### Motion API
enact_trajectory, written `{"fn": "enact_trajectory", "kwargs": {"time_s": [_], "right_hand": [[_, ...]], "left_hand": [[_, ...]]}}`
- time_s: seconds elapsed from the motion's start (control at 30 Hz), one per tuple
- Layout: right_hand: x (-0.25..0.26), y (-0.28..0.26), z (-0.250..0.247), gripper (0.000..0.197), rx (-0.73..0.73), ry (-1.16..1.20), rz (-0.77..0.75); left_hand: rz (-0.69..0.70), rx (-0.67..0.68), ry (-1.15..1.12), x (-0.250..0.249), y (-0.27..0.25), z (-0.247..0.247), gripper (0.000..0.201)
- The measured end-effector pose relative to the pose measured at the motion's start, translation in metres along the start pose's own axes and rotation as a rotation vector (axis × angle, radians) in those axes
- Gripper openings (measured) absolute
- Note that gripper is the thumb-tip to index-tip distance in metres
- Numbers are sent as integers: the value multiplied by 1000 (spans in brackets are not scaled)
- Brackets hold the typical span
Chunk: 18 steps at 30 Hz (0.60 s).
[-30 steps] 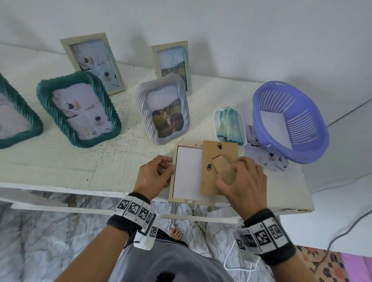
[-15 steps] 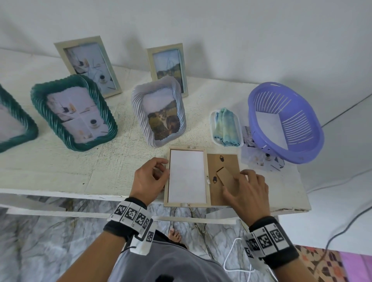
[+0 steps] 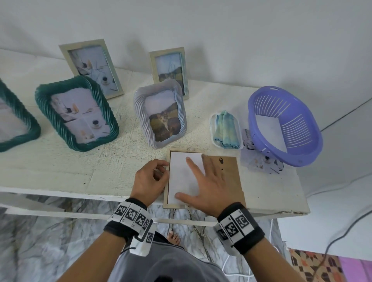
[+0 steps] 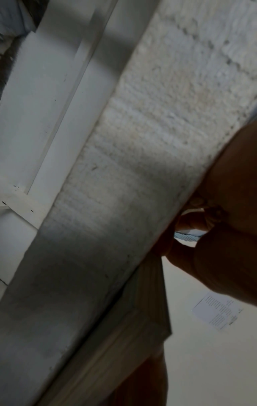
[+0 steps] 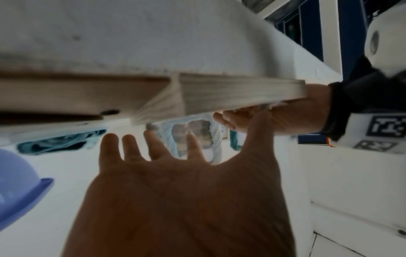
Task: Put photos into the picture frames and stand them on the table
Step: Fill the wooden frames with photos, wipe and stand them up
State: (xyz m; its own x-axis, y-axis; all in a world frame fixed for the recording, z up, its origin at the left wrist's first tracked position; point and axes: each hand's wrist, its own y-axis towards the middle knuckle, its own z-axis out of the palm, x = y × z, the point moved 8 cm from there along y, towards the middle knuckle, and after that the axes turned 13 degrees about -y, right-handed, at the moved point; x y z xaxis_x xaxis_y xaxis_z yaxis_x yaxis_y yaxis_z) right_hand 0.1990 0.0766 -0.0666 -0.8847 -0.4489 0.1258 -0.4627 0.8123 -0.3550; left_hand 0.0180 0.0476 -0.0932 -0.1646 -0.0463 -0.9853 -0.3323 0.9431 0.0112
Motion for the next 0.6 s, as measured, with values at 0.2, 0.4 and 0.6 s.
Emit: {"fn": "enact_trajectory", "kwargs": {"time_s": [0.2, 0.4, 0.6], "right_hand": [[9, 19, 16, 120, 50, -98, -22], [11, 22, 14, 129, 69, -107, -17], [14, 23, 8, 134, 68, -75, -3]], "left_hand": [[7, 11, 9, 1, 1, 0, 20], [12, 30, 6, 1, 2, -1, 20], [3, 30, 2, 1, 1, 0, 21]]}}
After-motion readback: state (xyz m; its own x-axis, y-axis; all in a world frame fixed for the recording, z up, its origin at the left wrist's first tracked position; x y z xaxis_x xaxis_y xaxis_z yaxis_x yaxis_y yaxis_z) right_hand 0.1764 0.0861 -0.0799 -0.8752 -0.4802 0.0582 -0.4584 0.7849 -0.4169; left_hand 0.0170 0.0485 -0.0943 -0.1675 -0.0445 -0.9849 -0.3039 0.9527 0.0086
